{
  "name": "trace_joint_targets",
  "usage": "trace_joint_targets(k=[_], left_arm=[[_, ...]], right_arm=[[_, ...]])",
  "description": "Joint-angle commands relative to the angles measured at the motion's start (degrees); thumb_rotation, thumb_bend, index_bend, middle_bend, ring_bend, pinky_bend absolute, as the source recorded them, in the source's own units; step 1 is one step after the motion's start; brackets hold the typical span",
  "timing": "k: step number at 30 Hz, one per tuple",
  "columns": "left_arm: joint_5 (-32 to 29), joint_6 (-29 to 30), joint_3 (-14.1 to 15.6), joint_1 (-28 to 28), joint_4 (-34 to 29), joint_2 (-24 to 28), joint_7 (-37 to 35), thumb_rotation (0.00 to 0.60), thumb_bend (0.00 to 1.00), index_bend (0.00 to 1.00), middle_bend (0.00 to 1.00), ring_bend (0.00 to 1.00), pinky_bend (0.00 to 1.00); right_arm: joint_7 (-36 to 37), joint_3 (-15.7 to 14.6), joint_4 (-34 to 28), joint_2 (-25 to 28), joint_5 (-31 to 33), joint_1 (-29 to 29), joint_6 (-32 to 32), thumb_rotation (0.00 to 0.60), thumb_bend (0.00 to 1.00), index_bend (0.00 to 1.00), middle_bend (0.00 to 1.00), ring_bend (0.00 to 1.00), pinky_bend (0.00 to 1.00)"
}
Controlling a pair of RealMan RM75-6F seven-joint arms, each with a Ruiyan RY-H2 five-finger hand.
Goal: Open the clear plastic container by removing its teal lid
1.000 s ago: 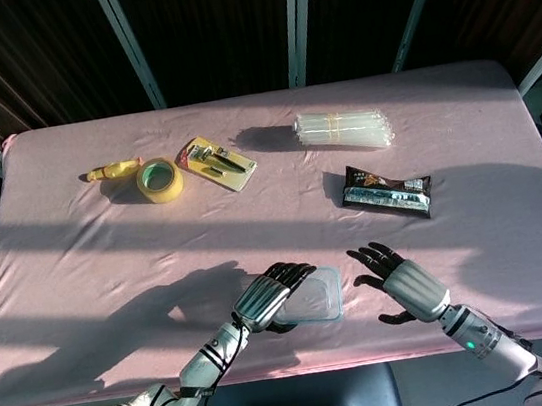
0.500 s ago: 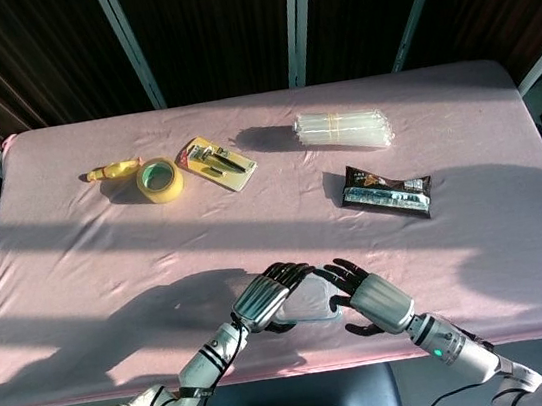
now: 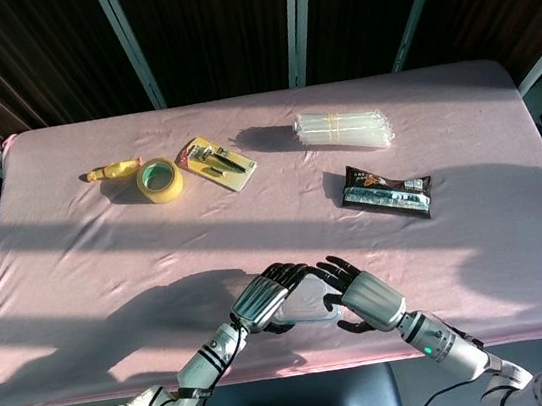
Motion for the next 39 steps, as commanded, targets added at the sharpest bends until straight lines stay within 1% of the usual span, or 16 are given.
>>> trace_joint_targets(k=[1,17,28,39], left_arm=[[0.0,0.0,0.0,0.0,-0.1,0.1,0.1,0.6,0.26,0.0,0.26,0.21,0.28],[-0.2,0.1,0.3,0.0,-0.9,0.9,0.9,0.6,0.26,0.0,0.26,0.21,0.28],[-0.2,-0.1,0.6,0.0,0.1,0.5,0.2,0.6,0.26,0.0,0.27,0.22,0.28],[-0.1,-0.1,0.7,0.0,0.5,0.4,-0.2,0.6,0.26,0.0,0.27,0.22,0.28]], right_arm=[[-0.1,-0.4,-0.2,0.0,0.1,0.3,-0.2,0.6,0.39,0.64,0.1,0.0,0.0],[-0.1,-1.5,0.0,-0.3,0.4,0.8,1.3,0.6,0.39,0.63,0.1,0.0,0.0],[0.1,-2.3,-0.1,0.2,0.6,0.8,2.1,0.6,0.39,0.63,0.1,0.0,0.0],[0.3,-2.0,0.0,-0.4,1.5,1.5,1.3,0.6,0.39,0.63,0.1,0.0,0.0]])
